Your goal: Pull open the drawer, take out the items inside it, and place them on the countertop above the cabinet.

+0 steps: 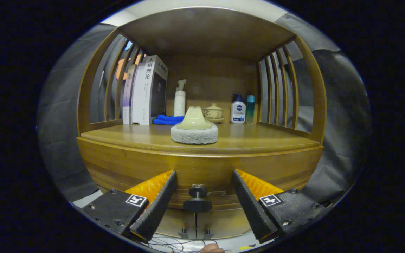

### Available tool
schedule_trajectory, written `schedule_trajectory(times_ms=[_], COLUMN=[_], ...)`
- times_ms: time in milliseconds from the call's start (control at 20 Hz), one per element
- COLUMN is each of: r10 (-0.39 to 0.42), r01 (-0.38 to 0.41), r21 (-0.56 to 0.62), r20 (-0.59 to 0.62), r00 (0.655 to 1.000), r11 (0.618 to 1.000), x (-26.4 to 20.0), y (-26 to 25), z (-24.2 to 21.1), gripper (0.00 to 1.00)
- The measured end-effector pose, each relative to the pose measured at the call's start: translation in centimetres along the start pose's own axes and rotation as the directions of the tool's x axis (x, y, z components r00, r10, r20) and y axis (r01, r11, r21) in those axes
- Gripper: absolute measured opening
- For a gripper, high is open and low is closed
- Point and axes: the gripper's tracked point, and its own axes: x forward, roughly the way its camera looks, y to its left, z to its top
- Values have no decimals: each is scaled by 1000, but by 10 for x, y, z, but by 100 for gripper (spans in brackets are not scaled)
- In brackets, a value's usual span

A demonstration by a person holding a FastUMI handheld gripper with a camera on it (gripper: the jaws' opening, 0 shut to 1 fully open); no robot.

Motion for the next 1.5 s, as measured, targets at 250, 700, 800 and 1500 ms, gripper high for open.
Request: schedule_trajectory(times_ms=[250, 700, 800, 1500], r10=[1, 50, 74, 145], r01=[-1, -51, -76, -151], r21=[-3, 71, 56, 39], r20=[0, 21, 39, 118], r00=[1000, 999, 997, 982], r11=[1000, 996, 996, 988], x=[-1, -35, -58, -181], y=[0, -14, -16, -79], z=[0, 19, 29, 44], gripper=[100, 100, 100, 100])
